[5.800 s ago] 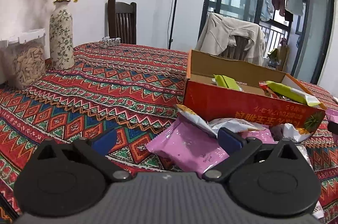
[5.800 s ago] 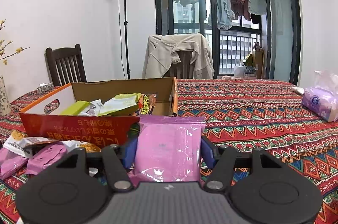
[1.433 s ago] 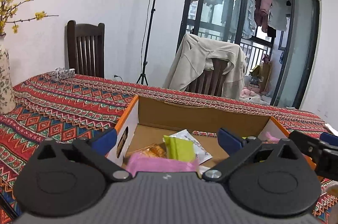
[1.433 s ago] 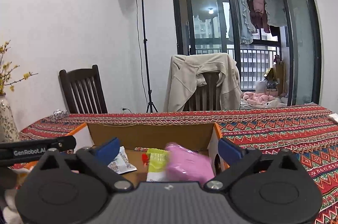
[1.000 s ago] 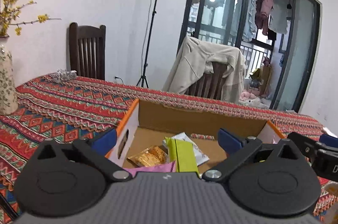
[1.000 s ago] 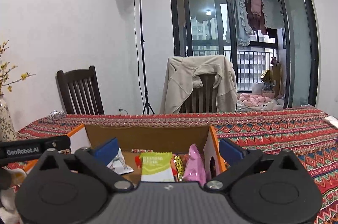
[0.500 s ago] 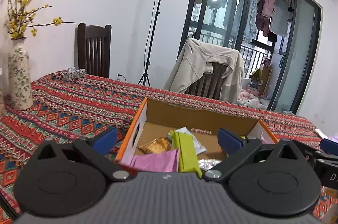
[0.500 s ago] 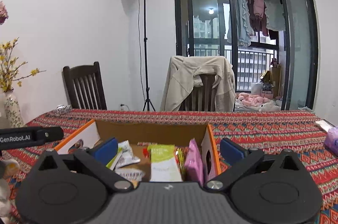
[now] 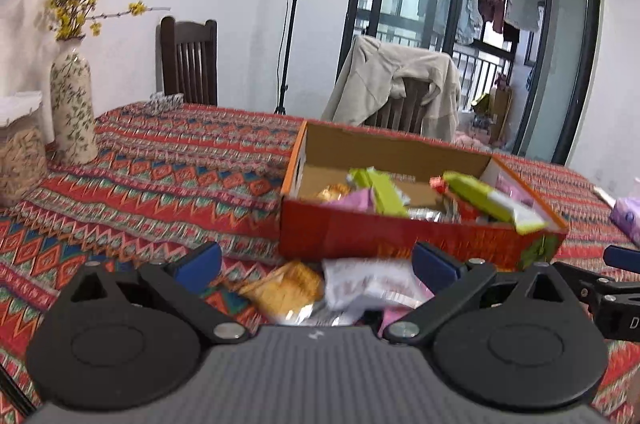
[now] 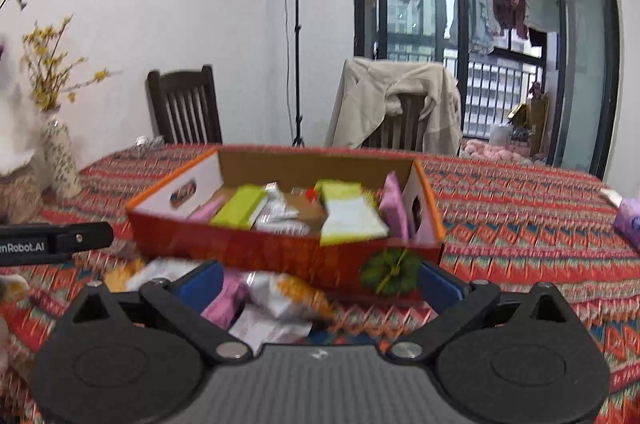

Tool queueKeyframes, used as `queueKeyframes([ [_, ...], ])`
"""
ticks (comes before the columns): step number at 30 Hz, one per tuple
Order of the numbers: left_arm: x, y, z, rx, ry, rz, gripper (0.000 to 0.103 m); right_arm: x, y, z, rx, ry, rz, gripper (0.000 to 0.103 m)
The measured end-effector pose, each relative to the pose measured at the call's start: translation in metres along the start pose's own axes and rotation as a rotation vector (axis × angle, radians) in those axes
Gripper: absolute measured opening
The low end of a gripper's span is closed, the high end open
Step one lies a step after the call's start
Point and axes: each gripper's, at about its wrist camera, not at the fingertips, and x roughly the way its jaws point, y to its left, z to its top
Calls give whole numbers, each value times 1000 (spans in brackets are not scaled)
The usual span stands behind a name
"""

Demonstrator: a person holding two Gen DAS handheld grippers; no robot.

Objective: Organize snacks
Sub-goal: 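Return the right tool to the pile and grasp a white-gold chip packet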

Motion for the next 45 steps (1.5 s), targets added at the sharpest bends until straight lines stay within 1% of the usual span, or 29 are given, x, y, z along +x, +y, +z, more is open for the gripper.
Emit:
queueKeyframes([
  [5, -8, 13, -23, 21, 37, 6, 103, 0, 13, -25, -11, 77, 30, 103],
  [8, -12, 15, -34, 40, 72, 9, 103, 1, 22, -39, -20, 114, 46, 103],
  [14, -16, 17, -52, 65, 78, 9, 103, 0, 32, -55, -6, 161, 78, 103],
  [17, -11, 18, -59, 63, 80, 25, 103, 1, 38, -61, -14, 182, 85, 99],
  [19, -12, 19, -59, 58, 72, 19, 103, 2, 41, -65, -21, 200, 85, 90],
  [21, -13, 19, -60, 59, 68, 17, 103, 2, 44, -70, -35, 216, 81, 85],
  [23, -13, 20, -60, 55, 61, 13, 103, -2, 46, -72, -56, 201, 73, 77],
  [24, -14, 20, -61, 52, 57, 13, 103, -4, 46, -73, -58, 197, 85, 70],
  [25, -15, 21, -61, 49, 54, 10, 103, -6, 46, -73, -60, 192, 90, 61],
  [27, -16, 22, -62, 40, 47, 9, 103, -9, 45, -74, -61, 179, 92, 47],
  [29, -16, 23, -61, 33, 47, 8, 103, -11, 44, -74, -57, 170, 81, 45],
  [31, -15, 24, -61, 28, 49, 3, 103, -15, 41, -74, -45, 152, 82, 39],
  [37, -14, 26, -61, 15, 57, 4, 103, -29, 24, -67, -20, 94, 69, 28],
  [41, -12, 27, -61, 3, 68, 11, 103, -35, 7, -61, 8, 54, 50, 24],
  [42, -12, 26, -61, 2, 69, 15, 103, -36, 3, -59, 13, 44, 44, 21],
  [45, -13, 26, -60, -2, 58, 45, 103, -35, -8, -54, 24, 20, 24, 21],
])
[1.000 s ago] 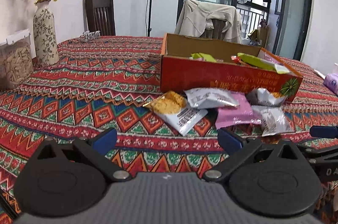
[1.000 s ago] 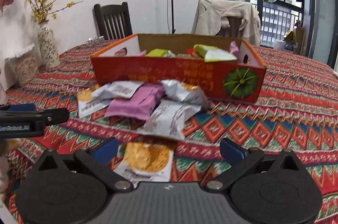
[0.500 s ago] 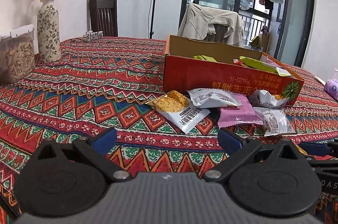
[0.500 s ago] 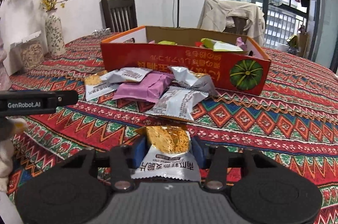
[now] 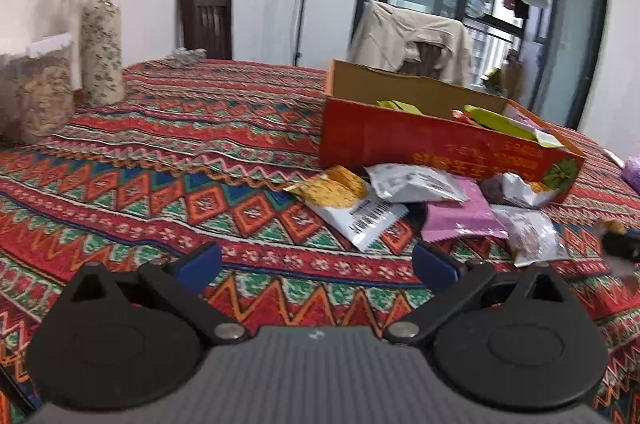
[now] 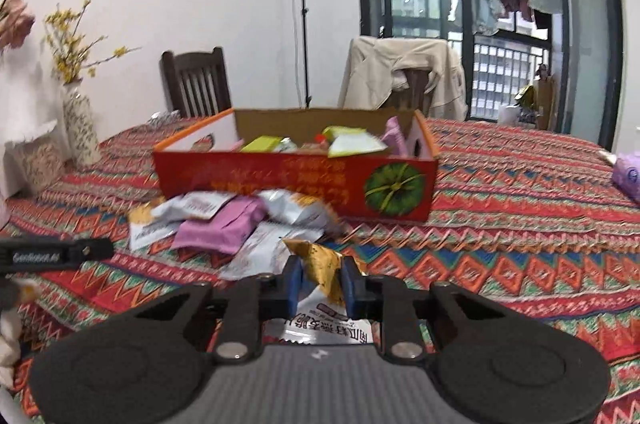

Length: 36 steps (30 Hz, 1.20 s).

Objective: Organize snacks
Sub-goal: 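Return the right tool to the pile and grasp a white-gold chip packet, then lift the chip packet with the right tool while the left tool grasps a cracker pack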

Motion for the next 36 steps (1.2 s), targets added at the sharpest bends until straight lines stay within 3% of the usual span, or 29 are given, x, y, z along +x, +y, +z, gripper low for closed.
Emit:
queueKeyframes([
  [10, 1, 4, 23, -18, -8, 61, 103, 28, -32, 28, 8, -72, -75, 20],
  [18, 18, -7, 49, 44, -14, 127, 103, 61, -48, 25, 59, -77, -46, 20],
  [21, 35, -7, 59, 21, 22, 144, 103, 60, -50, 24, 70, -89, -38, 20],
  [26, 66, -8, 71, -98, 107, 195, 103, 62, -52, 21, 87, -73, -41, 20],
  [36, 111, -25, 72, -213, 220, 317, 103, 61, -56, 20, 106, -66, -25, 20],
])
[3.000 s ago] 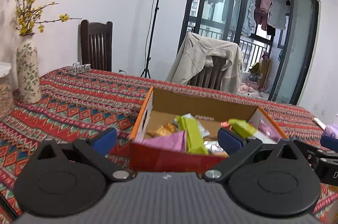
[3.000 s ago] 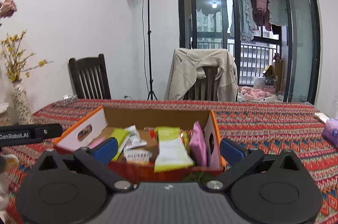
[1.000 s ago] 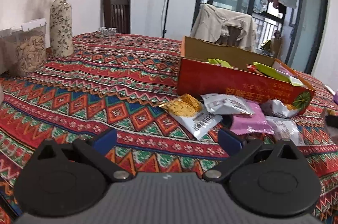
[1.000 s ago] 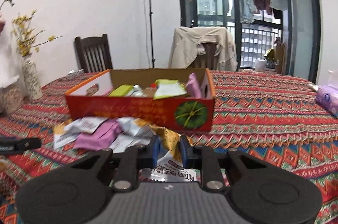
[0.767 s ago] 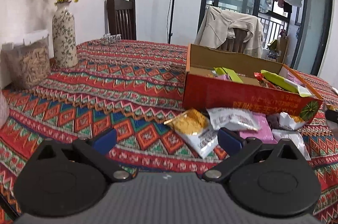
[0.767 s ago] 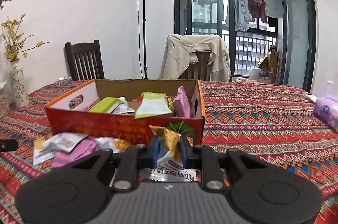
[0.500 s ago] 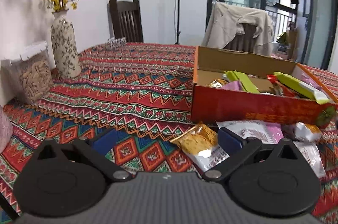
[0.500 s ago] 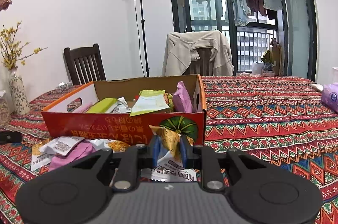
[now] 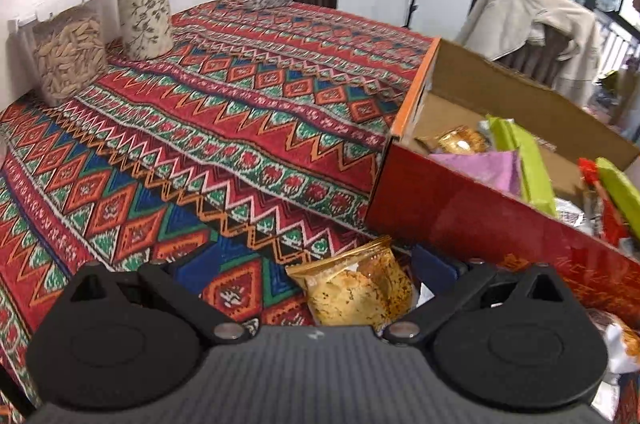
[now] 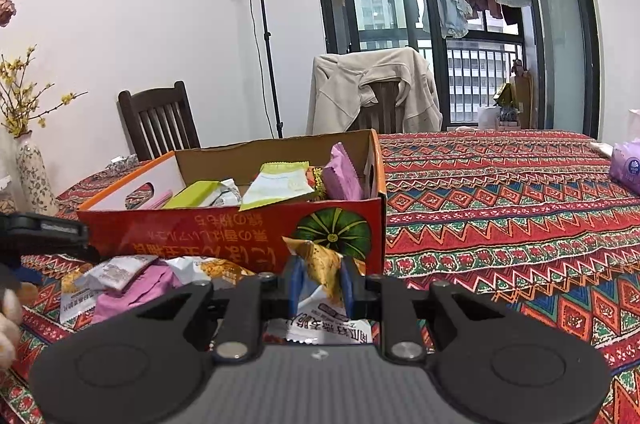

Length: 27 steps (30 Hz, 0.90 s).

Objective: Organize snacks
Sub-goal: 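Lift the chip packet with the right tool while the left tool grasps a cracker pack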

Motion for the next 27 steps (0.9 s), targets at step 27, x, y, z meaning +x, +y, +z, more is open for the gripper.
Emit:
queueKeyframes([
  [27, -34, 17, -29, 208, -63, -128, 63, -1, -1, -1, 7, 7, 17, 21],
])
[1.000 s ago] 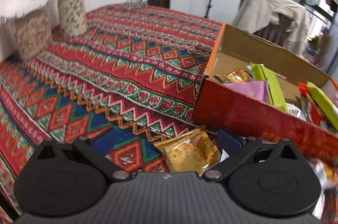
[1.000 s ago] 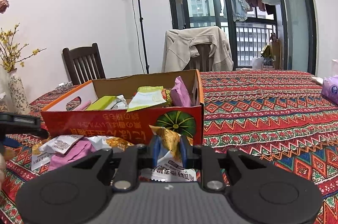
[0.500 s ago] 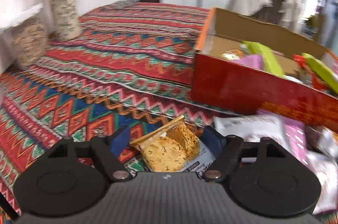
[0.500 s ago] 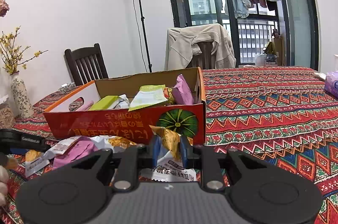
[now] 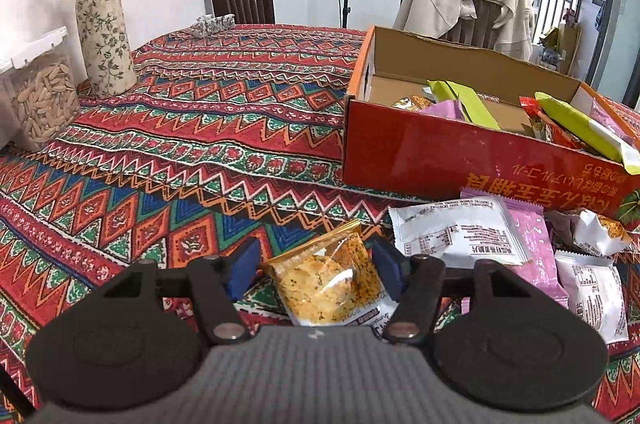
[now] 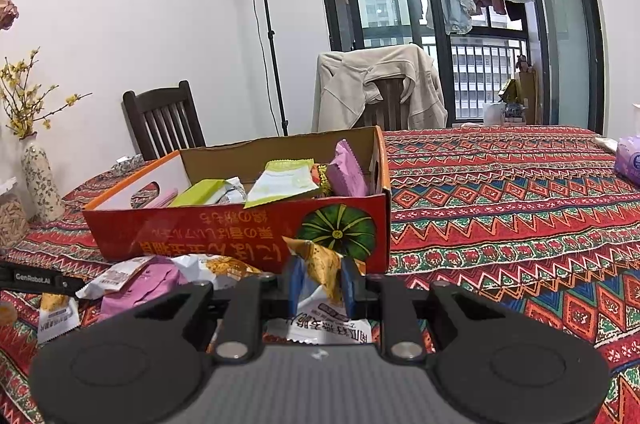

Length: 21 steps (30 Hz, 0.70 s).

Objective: Organize snacks
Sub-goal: 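Lift the chip packet with the right tool while the left tool grasps a cracker pack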

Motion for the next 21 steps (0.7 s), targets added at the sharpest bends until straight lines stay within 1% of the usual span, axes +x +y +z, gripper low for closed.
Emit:
queueKeyframes([
  [2, -3, 1, 0, -3, -11, -5, 63, 1, 0, 0, 1, 1, -1, 21],
  [11, -36, 8, 6, 5, -124, -15, 63, 1, -1, 0, 7, -6, 0, 21],
  [16, -51, 5, 10, 14, -162, -33, 63, -2, -1, 0, 4, -20, -6, 21],
  [19, -58, 4, 13, 12, -181, -46, 63, -8, 1, 1, -8, -47, -8, 21],
  [21, -62, 3, 17, 7, -197, -54, 63, -16, 3, 4, -20, -90, -17, 21],
])
